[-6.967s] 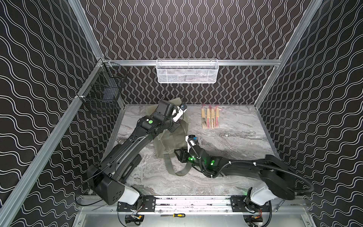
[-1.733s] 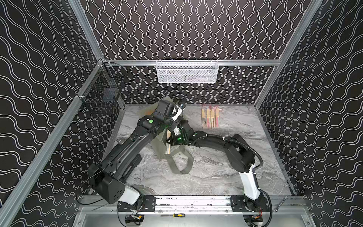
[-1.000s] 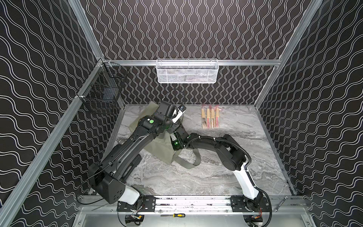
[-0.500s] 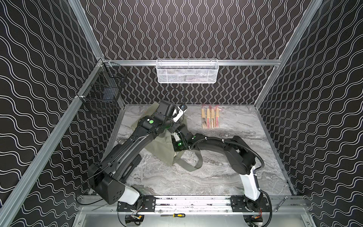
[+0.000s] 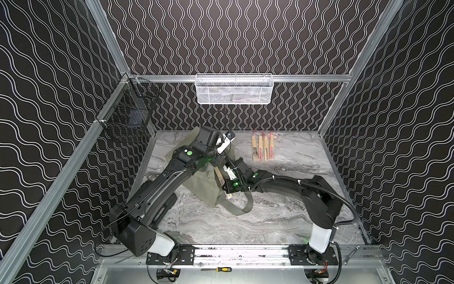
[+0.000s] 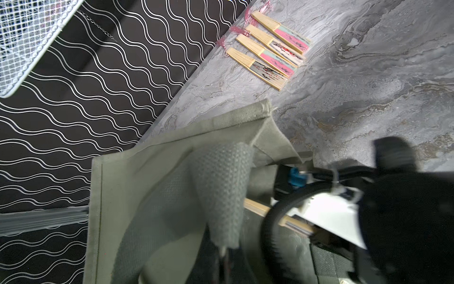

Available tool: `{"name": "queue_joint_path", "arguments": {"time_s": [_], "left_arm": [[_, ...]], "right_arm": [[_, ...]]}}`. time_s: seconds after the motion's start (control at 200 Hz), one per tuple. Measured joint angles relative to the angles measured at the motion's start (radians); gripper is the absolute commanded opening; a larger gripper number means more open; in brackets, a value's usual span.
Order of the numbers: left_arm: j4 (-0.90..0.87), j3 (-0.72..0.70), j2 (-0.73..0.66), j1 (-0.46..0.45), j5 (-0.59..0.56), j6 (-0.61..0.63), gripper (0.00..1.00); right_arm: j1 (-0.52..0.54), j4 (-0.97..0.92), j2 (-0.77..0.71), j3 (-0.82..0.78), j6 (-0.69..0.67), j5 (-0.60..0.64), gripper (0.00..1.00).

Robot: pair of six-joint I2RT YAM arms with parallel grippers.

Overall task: Take out the folding fans from the tote bags
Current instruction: Pick up the folding fan from the canvas bag, then place the folding fan at the center of the board.

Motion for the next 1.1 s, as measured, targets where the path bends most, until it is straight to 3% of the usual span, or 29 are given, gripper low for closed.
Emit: {"name": "queue_joint_path", "arguments": {"time_s": [0.355,0.636,0.896,1.101], "left_arm": [[0.001,-0.006,-0.002,-0.001,0.007,0.002,0.0],[0.001,-0.006,-0.002,-0.001,0.007,0.002,0.0],[0.001,-0.006,0.0,-0.002,0.006,0.002,0.0],[0.001,-0.006,0.0,-0.002,0.006,0.002,0.0]], "right_arm": [[-0.001,0.016,-0.28,-0.288,-0.04,-0.027,0.03],[-0.001,-0.083,-0.598,-0.497,-0.037,-0.021,0.03],[-0.003,-0.142,-0.861,-0.589,-0.035,0.021,0.01],[-0.063,-0.15,-0.977,-0.555,-0.04,0.074,0.02]]}}
